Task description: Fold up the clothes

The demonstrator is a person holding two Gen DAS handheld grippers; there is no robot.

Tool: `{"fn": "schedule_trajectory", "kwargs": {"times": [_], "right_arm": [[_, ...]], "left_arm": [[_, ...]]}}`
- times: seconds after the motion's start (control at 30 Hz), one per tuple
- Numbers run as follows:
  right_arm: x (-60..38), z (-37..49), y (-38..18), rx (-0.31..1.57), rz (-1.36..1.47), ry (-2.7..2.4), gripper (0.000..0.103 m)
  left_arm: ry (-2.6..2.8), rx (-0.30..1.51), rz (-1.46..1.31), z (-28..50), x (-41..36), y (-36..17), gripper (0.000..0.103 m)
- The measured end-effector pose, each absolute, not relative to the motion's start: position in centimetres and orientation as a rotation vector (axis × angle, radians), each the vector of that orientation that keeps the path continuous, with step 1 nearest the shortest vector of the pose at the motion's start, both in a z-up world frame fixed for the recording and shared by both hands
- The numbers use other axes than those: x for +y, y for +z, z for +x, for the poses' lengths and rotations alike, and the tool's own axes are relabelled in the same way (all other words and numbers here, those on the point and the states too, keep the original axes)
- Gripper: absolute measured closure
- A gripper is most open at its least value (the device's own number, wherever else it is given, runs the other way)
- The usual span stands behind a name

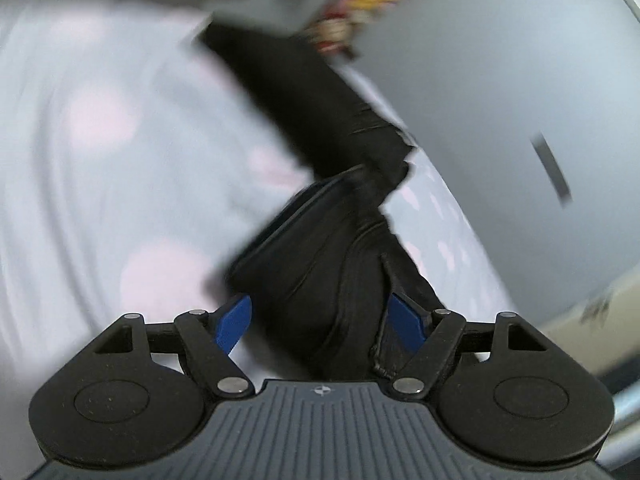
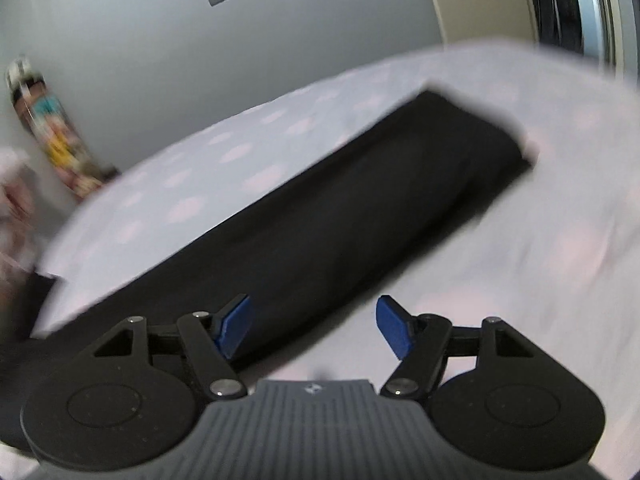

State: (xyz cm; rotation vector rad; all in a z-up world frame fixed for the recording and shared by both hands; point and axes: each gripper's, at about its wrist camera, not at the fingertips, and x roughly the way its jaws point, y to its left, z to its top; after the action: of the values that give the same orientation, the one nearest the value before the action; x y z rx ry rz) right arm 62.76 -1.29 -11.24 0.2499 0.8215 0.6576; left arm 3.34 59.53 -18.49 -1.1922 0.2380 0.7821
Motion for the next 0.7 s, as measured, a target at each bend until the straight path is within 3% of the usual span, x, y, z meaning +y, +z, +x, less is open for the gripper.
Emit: {"fn": "schedule_trajectory", "kwargs": {"times": [0.27, 0.53, 0.6, 0.7], "right_arm": [[1.8, 60.6, -16.7, 1.006, 0.595, 0.706, 0.026], [4.9, 62.8, -18.9, 0.949, 0.633, 0.705, 0.027], [6.0, 63.4, -19.1, 0.925, 0.605, 0.708, 0.034], [7.1, 64.4, -19.4, 0.925, 0.604, 0.689, 0.059]], "left_arm": [[0.743, 0.189, -1.319, 4.8, 60.6, -21.9, 0.014], [0.724, 0.129, -1.223, 6.3, 61.4, -23.6, 0.018], [0.729, 0.125, -1.196, 6.6, 61.4, -23.7, 0.022], [0.731, 0.129, -1.164, 6.9, 61.8, -23.5, 0.034]]}}
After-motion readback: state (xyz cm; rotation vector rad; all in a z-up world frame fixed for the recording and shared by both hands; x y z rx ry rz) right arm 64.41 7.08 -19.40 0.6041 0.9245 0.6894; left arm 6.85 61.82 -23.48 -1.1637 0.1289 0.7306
